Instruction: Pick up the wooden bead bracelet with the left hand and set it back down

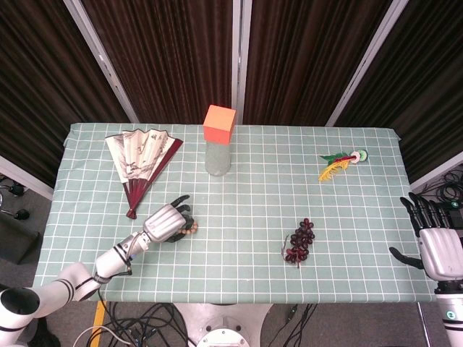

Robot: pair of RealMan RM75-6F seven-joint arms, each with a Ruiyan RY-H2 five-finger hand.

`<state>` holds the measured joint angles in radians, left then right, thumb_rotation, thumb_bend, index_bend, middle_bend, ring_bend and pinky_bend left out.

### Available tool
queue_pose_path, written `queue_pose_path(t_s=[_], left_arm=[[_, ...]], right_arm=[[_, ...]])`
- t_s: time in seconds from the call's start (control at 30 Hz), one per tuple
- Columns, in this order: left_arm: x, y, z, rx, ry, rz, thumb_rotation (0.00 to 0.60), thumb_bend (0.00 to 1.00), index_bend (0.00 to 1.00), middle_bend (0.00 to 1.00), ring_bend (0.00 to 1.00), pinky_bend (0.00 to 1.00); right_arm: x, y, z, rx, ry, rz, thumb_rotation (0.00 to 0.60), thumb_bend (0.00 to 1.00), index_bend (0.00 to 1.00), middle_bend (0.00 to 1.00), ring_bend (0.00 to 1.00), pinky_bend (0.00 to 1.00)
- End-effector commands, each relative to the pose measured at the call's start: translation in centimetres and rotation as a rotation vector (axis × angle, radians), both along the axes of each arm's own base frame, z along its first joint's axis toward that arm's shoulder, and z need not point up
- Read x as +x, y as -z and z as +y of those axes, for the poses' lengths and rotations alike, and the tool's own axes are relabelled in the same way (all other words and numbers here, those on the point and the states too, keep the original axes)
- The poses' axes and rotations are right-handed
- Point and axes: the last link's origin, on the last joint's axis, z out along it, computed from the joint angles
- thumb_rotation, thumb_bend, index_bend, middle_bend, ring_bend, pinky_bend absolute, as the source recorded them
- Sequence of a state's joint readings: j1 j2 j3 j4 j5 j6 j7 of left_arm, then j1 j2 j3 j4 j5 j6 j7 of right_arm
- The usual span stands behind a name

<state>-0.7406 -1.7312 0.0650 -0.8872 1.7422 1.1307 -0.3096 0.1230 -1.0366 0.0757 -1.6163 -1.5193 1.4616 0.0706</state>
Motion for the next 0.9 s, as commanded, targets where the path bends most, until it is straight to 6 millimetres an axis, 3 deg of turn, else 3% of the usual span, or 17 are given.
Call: queue_pose_path(t_s=[0.03, 0.37, 0.63, 0.9], left_arm=[[0.4, -1.9, 0.5, -0.075, -0.241, -0.37, 0.6, 0.41, 0.58, 0.65, 0.3, 0.11], [1.3, -4.6, 0.5, -0.524, -0.81, -1.075, 0.6, 0.42, 0.59, 0.66, 0.31, 0.12], [2.2, -5.6, -0.3, -0.777, -1.037, -1.343, 0.6, 0.42, 0.59, 0.66, 0.31, 0.13], [2.3, -5.5, -0.7, -0.844, -1.076, -1.404, 0.597, 0.42, 0.59, 0.65, 0.31, 0.13]], right_arm=[[0.1, -0.1, 0.0, -0.002, -0.004, -0.004, 0.6, 0.04, 0.0, 0.0, 0.0, 0.0], [0.2, -0.2, 0.1, -0.004, -0.014, -0.015, 0.6, 0.04, 0.0, 0.0, 0.0, 0.0], [0.2, -0.1, 0.0, 0.001, -0.016, -0.018, 0.6, 0.04, 0.0, 0.0, 0.0, 0.0], [0.2, 0.0, 0.0, 0.023, -0.011, -0.019, 0.6, 0.04, 0.0, 0.0, 0.0, 0.0]])
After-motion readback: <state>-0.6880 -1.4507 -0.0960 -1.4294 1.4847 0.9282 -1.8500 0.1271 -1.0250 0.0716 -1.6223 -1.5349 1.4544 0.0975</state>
